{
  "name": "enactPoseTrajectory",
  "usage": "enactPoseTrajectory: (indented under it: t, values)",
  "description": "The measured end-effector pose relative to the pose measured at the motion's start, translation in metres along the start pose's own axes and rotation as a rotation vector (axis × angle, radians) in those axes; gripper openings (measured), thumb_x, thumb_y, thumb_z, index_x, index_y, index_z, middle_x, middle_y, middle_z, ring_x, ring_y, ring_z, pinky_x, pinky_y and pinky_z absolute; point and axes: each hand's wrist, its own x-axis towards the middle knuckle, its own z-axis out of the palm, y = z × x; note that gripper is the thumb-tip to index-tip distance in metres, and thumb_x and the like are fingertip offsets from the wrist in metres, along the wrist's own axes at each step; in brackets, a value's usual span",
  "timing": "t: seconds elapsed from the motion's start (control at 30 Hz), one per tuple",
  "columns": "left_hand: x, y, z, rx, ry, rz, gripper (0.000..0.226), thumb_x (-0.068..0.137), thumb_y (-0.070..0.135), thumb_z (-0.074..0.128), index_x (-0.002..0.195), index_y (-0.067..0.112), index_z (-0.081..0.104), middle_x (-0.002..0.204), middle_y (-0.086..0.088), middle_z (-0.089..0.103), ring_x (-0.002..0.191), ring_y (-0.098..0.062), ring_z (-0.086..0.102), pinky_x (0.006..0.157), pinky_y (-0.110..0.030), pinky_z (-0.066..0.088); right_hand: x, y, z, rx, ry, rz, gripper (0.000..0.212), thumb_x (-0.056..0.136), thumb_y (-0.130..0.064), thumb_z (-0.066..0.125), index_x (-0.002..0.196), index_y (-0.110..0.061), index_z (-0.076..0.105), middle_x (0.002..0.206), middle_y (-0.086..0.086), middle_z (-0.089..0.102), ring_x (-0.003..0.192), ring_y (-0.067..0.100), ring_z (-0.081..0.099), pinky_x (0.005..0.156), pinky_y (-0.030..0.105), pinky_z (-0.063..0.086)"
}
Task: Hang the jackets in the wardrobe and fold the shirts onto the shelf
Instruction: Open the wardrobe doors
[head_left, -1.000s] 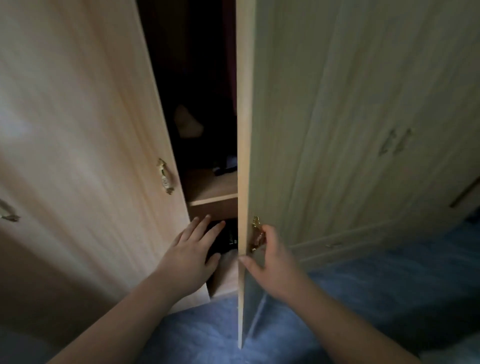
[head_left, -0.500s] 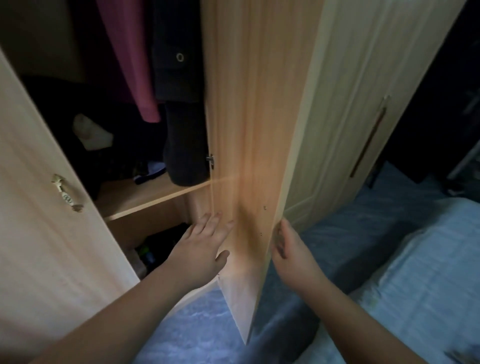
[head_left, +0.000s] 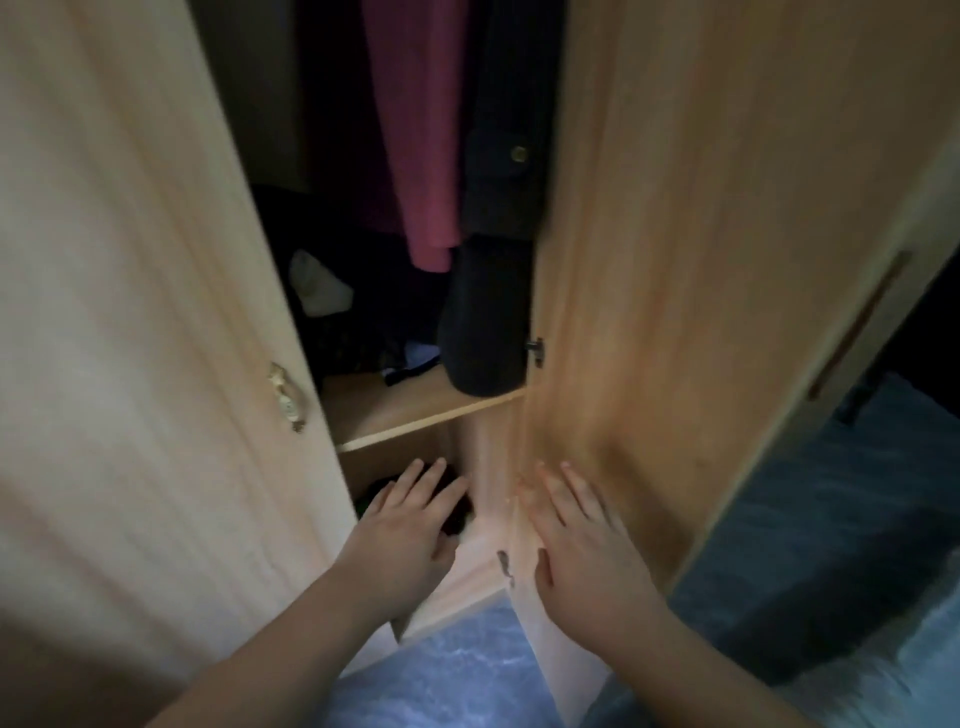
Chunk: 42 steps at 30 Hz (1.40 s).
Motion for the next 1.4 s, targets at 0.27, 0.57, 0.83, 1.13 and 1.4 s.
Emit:
enactPoseTrajectory:
  t: [0.27, 0.57, 0.83, 1.13, 1.4]
  values:
    - [-0.010, -0.157, -0.039, -0.353, 0.158, -0.350, 0.059, 0.099, 0.032, 0.046, 0.154, 0.021, 0.024, 0.157, 0.002, 0.032, 0.144, -0.018, 0.030, 0.113, -0.026, 0.026, 0.106, -0.089, 0.013, -0.050, -0.167, -0.106, 0.075, 0.092, -0.037, 0.039, 0.154, -0.039, -0.002, 0.165, -0.008, -0.006, 0.151, 0.018, -0.013, 0.122, 0.047, 0.017]
    - [0.064, -0.190, -0.044, -0.828, 0.479, -0.510, 0.024, 0.097, 0.017, 0.052, 0.119, 0.011, 0.061, 0.107, -0.001, 0.061, 0.095, -0.016, 0.057, 0.089, -0.029, 0.046, 0.128, -0.119, 0.008, -0.097, -0.183, -0.120, 0.066, 0.097, -0.043, 0.028, 0.155, -0.037, -0.002, 0.165, -0.007, -0.010, 0.151, 0.018, -0.014, 0.123, 0.045, 0.007]
    - [0.029, -0.157, -0.036, -0.858, 0.372, -0.564, 0.055, 0.097, 0.017, 0.050, 0.149, 0.017, 0.032, 0.145, -0.006, 0.047, 0.131, -0.027, 0.047, 0.094, -0.020, 0.032, 0.094, -0.114, 0.002, -0.130, -0.045, -0.216, 0.065, 0.095, -0.053, 0.017, 0.156, -0.037, 0.001, 0.166, -0.003, 0.005, 0.152, 0.022, -0.006, 0.122, 0.052, 0.013]
    - [-0.116, -0.081, -0.015, -0.753, 0.544, -0.626, 0.053, 0.094, 0.020, 0.059, 0.142, 0.025, 0.036, 0.121, 0.017, 0.046, 0.110, -0.001, 0.045, 0.091, -0.018, 0.036, 0.007, -0.132, 0.004, -0.071, -0.025, -0.466, 0.063, 0.100, -0.053, 0.027, 0.156, -0.038, 0.003, 0.165, -0.006, 0.002, 0.152, 0.021, -0.004, 0.122, 0.047, 0.007]
    - [-0.269, -0.086, -0.027, -0.705, 0.582, -0.798, 0.059, 0.086, 0.023, 0.070, 0.134, 0.029, 0.037, 0.110, 0.023, 0.052, 0.103, 0.000, 0.055, 0.089, -0.018, 0.044, -0.048, -0.192, 0.002, -0.030, -0.048, -0.709, 0.064, 0.100, -0.055, 0.019, 0.155, -0.038, -0.010, 0.164, -0.006, -0.009, 0.151, 0.020, -0.015, 0.123, 0.048, 0.002]
